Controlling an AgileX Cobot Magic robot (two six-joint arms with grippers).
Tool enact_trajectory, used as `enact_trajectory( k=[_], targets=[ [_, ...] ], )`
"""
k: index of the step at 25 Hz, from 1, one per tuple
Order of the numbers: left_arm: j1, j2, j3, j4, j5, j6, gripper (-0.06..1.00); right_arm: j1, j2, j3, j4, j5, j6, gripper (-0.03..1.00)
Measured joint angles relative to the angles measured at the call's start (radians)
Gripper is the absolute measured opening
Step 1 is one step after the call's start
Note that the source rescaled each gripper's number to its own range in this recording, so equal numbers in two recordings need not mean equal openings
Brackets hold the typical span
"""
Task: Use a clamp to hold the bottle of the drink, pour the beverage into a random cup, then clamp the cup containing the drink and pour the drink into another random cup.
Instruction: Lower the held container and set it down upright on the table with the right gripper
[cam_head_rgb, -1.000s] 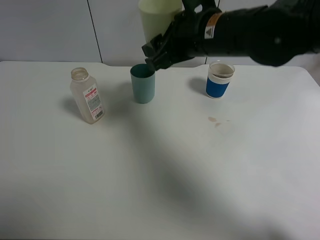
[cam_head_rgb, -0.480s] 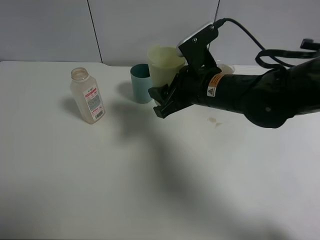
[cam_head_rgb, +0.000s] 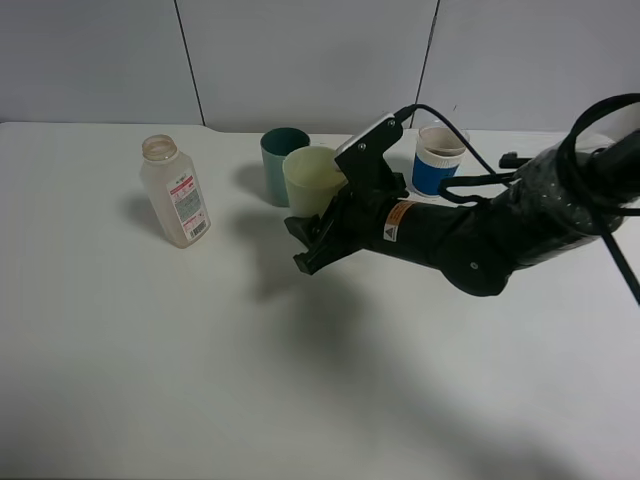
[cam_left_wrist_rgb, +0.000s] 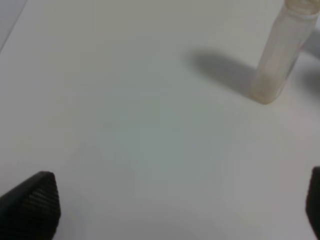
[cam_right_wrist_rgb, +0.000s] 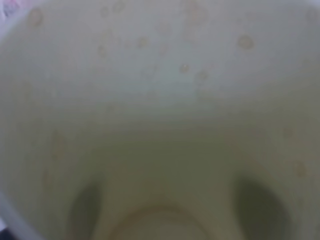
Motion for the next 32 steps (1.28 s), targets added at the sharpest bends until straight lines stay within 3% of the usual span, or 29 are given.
enact_trajectory(
  k=[14,23,32],
  targets=[
    [0.000,0.000,0.000,0.000,0.000,0.000,1.00,0.000,0.127,0.002,0.003,-0.065,0.001,0.03],
    [0.000,0.000,0.000,0.000,0.000,0.000,1.00,0.000,0.198,0.002,0.003,-0.185,0.001,0.03],
    [0.000,0.000,0.000,0.000,0.000,0.000,1.00,0.000,0.206,0.002,0.003,-0.206,0.001,0.03]
  ],
)
